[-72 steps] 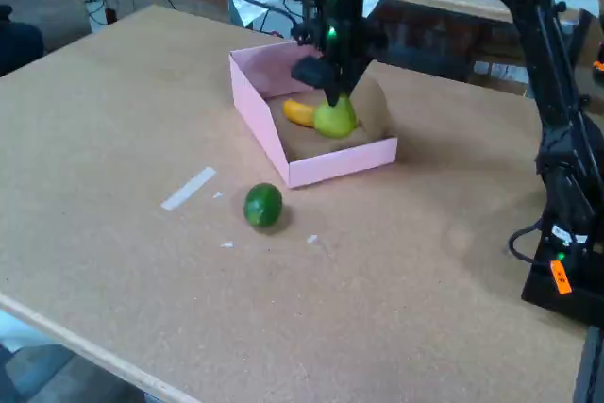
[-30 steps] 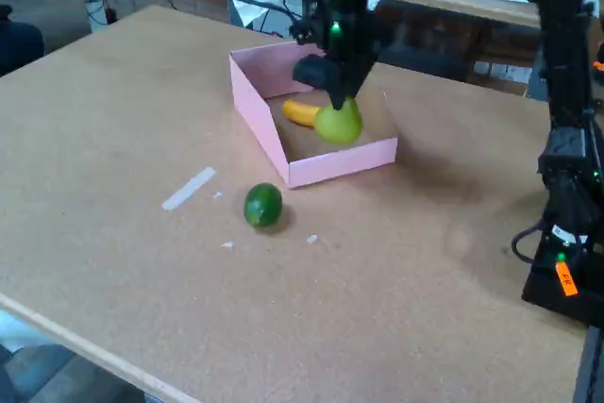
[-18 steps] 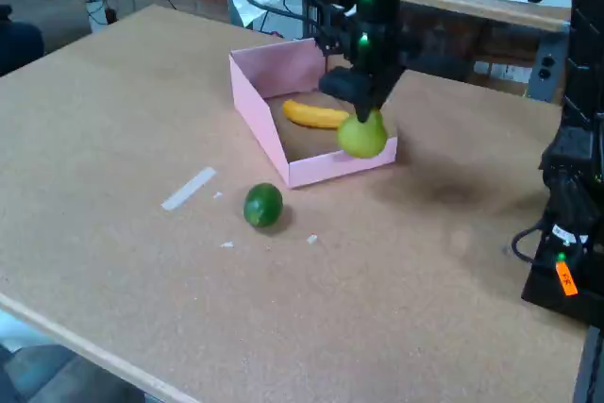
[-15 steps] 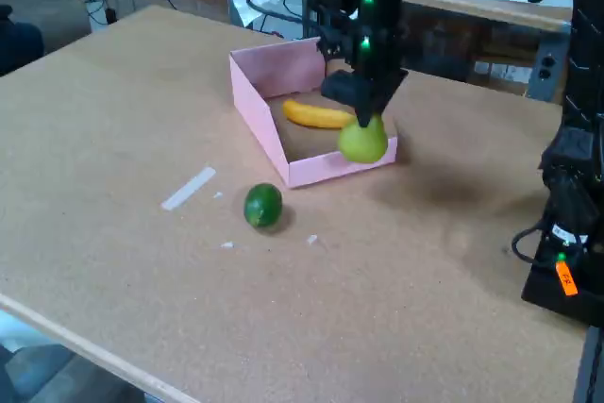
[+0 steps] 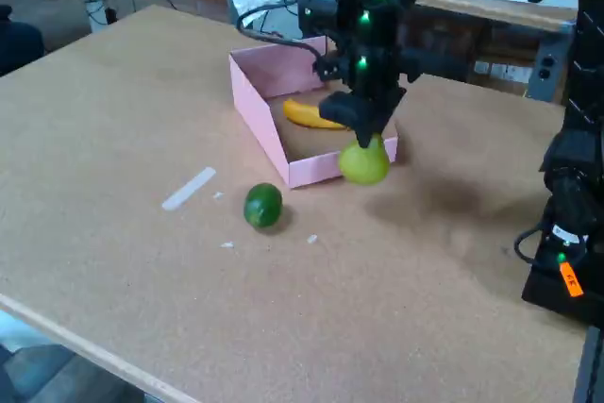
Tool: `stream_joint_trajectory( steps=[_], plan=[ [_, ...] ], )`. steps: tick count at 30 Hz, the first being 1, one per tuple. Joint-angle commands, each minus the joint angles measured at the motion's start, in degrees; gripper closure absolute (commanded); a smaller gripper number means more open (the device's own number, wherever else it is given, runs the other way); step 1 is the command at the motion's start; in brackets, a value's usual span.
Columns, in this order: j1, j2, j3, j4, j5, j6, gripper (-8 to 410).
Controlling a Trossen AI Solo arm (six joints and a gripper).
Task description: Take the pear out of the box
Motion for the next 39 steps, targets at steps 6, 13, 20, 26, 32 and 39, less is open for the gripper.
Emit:
stream_joint_trajectory(
  steps=[6,13,20,26,32,39],
  plan=[
    [3.1,-0.3,-1.3,0.0,-0.1,2.3,318],
    [5.4,-0.7,-3.0,1.7,-0.2,3.9,318],
    [6.8,-1.8,-7.3,5.3,-1.5,5.6,318],
    [7.6,-3.6,-11.6,10.0,-2.3,6.3,318],
    [7.8,-4.0,-14.8,12.2,-3.1,6.9,318],
    [8.2,-4.0,-16.7,13.9,-3.1,7.4,318]
  ],
)
